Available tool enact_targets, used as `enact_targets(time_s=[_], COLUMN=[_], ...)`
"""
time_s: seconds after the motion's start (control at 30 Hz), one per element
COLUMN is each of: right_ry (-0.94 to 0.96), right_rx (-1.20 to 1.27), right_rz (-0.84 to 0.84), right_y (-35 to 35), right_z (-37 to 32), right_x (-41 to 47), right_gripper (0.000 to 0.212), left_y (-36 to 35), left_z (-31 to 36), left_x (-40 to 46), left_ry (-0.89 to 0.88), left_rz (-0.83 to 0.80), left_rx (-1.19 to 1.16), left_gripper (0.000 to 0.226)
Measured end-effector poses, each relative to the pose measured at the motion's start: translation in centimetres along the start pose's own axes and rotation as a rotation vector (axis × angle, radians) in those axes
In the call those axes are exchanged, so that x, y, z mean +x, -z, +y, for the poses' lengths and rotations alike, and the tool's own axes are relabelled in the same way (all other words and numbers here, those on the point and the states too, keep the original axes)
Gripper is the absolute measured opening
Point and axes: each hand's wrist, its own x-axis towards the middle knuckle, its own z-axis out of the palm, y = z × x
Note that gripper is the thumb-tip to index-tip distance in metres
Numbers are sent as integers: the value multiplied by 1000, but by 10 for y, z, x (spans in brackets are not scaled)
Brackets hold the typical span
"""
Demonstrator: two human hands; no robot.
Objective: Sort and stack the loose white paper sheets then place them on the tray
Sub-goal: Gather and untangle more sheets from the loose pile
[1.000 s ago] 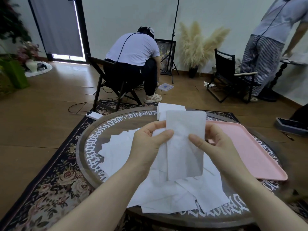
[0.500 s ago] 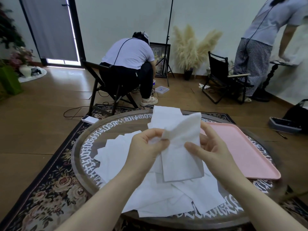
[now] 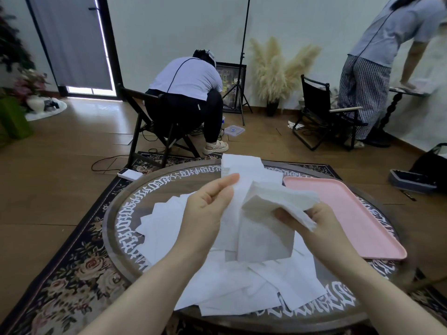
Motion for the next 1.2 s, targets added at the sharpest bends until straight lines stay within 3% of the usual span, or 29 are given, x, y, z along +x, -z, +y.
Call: enact_targets(time_s=[0.1, 0.2, 0.27, 0.33, 0.5, 0.63, 0.77, 0.87, 0.97, 1.2], right_ry=[-8, -105, -153, -195, -227, -180, -177, -171, -167, -162], right_rx=[43, 258, 430, 503, 379, 400, 405, 379, 364, 375], right_rz=[35, 131, 99, 52, 62, 102, 86, 91, 113, 118], right_y=[3, 11, 17, 17, 7, 3, 3, 2, 0, 0], right_z=[4, 2, 4, 3, 8, 5, 5, 4, 3, 5], right_x=[2, 8, 12, 13, 12, 13, 12, 11, 10, 11], right_gripper=[22, 13, 32, 34, 25, 26, 23, 26, 28, 23], left_y=[3, 8, 10, 9, -2, -3, -1, -1, -1, -1], left_z=[-2, -1, 0, -1, -3, 0, 1, -1, 0, 2], left_x=[3, 10, 10, 7, -2, -1, 0, 2, 3, 2], left_ry=[-38, -34, -15, 34, 61, 181, 322, 331, 333, 344], left_rz=[104, 171, 151, 89, -100, -44, -70, -2, 59, 31], left_rx=[-9, -71, -63, -20, 19, -97, -164, -127, -156, -184], left_gripper=[28, 34, 35, 33, 38, 24, 26, 19, 27, 28])
